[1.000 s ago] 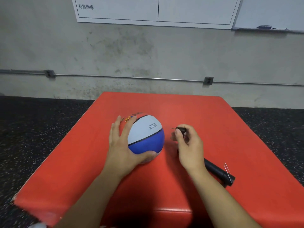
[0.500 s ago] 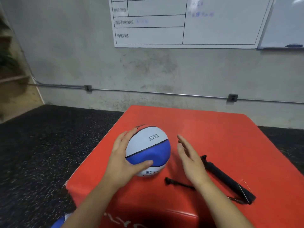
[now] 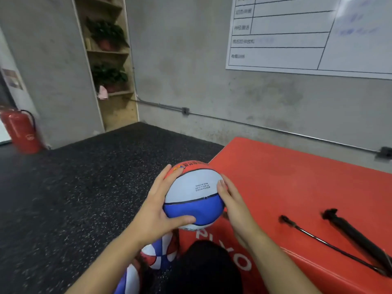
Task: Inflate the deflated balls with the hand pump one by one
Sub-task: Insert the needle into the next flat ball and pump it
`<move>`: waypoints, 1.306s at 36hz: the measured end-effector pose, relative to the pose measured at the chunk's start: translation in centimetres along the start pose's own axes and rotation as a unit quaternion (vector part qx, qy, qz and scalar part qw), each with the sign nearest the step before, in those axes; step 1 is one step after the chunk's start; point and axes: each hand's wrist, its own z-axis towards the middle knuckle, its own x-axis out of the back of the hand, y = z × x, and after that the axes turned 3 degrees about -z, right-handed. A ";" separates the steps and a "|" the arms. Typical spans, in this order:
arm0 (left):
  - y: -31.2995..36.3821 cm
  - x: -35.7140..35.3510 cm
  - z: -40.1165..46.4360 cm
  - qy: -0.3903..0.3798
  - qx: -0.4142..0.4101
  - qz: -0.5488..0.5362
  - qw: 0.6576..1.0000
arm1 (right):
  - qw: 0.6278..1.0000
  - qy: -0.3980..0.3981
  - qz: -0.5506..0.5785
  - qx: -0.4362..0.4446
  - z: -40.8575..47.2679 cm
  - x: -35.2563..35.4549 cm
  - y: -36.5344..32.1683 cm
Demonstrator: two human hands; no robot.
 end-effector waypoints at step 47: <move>-23.8 20.6 -41.5 0.170 0.430 -0.031 0.886 | 0.832 -0.385 -0.335 -0.218 -6.8 -29.9 20.0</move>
